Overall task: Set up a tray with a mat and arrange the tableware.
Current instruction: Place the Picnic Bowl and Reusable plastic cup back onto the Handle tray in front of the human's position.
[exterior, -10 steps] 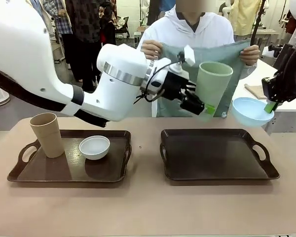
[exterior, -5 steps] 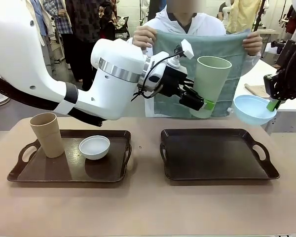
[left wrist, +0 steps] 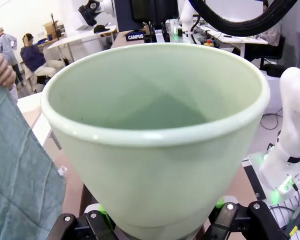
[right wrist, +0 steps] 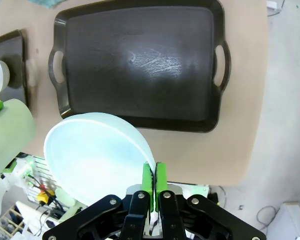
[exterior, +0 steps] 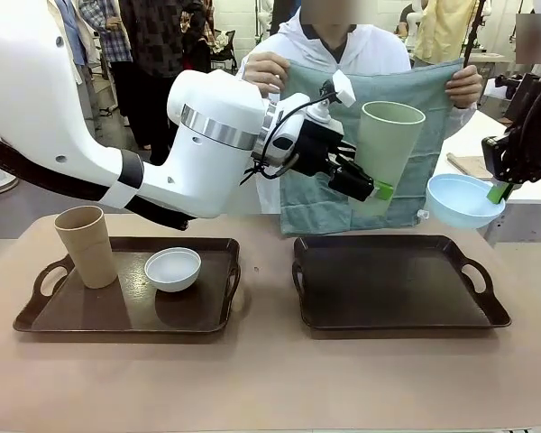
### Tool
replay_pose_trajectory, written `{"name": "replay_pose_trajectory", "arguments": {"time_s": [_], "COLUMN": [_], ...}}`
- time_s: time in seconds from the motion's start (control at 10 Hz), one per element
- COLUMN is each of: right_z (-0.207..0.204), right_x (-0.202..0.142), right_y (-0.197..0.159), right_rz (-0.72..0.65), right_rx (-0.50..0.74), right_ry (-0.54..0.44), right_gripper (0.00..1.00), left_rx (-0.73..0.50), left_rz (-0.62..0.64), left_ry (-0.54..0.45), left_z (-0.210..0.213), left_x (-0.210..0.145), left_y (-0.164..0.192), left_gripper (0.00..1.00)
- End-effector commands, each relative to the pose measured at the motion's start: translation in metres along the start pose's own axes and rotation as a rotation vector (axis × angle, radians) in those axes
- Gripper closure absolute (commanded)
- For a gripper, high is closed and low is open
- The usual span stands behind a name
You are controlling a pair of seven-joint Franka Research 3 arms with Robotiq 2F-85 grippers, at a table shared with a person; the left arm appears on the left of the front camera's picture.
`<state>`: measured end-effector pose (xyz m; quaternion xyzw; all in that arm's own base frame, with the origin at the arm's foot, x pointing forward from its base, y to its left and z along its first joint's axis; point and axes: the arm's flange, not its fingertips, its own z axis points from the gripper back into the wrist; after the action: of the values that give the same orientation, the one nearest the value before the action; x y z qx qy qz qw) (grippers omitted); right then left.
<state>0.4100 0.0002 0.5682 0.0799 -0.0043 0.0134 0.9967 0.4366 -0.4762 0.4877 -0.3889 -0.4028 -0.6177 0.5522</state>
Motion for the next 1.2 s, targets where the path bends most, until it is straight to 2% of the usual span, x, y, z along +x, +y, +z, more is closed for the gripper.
{"name": "replay_pose_trajectory", "arguments": {"time_s": [0.0,1.1], "right_z": [-0.0007,-0.0007], "right_x": [0.0004,0.0004], "right_y": [0.0006,0.0006], "right_rz": [0.007,0.007], "right_rx": [-0.001,-0.001], "right_ry": [0.001,0.001], "right_gripper": [0.98,0.98], "left_rx": [-0.01,-0.01], "left_rz": [-0.023,-0.023], "left_ry": [-0.009,-0.009], "left_z": [-0.0013,-0.0013], "left_x": [0.0009,0.0009], "left_y": [0.0008,0.0008], "left_gripper": [1.0,1.0]}}
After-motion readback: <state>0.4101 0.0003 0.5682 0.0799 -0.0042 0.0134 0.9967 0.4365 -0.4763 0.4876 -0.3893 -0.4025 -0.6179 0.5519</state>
